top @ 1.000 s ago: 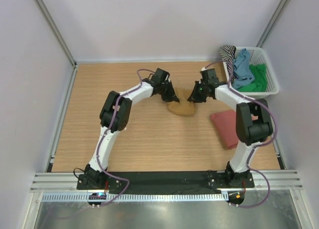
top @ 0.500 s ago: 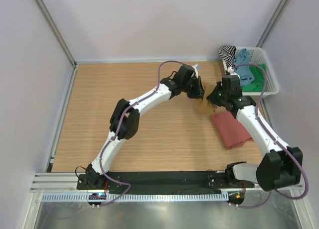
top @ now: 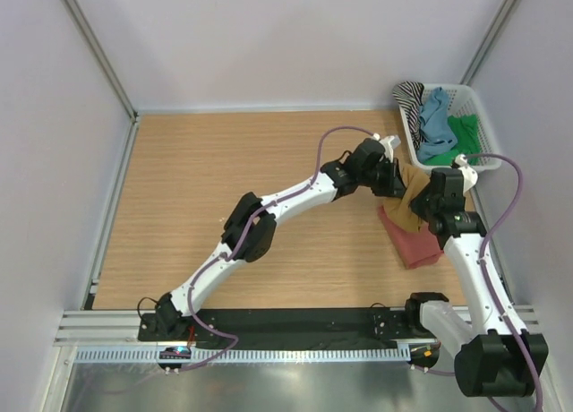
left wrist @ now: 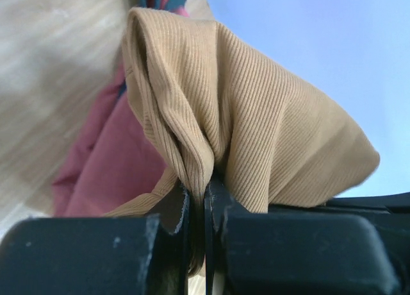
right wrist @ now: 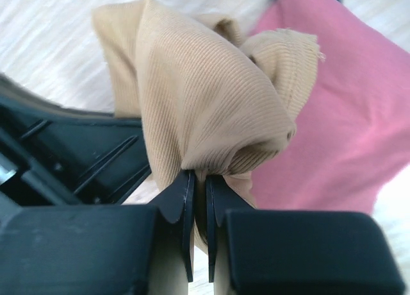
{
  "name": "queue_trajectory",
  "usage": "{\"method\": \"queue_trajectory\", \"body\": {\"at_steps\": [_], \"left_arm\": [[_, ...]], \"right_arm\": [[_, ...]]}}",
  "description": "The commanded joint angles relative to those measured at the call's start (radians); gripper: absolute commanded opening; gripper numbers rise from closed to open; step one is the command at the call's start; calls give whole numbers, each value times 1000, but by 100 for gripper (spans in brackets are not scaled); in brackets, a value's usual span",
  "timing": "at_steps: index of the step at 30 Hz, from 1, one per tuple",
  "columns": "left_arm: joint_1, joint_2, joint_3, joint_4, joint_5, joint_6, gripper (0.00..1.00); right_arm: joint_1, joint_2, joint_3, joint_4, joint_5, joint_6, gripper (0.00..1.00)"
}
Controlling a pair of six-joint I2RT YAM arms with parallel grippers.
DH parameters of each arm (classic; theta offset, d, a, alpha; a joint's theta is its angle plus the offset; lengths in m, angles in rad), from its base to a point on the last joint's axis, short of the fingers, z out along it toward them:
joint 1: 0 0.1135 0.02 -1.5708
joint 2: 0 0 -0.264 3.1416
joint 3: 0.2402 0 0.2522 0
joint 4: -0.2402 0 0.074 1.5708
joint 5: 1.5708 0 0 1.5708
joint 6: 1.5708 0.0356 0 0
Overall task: Fold and stack the tank tops
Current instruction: Neatly place the folded tank top to the corner
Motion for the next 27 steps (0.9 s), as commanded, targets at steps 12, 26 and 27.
{"method": "queue_trajectory", "body": {"at_steps": [12, 26, 27], "left_arm": [[-58, 40, 74, 133, 15, -48, 0], [-34, 89, 111, 115, -16, -30, 4], [-34, 92, 112, 115, -14, -30, 5]], "right_arm": [[-51, -142, -130, -78, 119, 115, 1], [-65, -145, -220, -144, 314, 334, 8], [-65, -155, -216, -158, 331, 368, 8]]}}
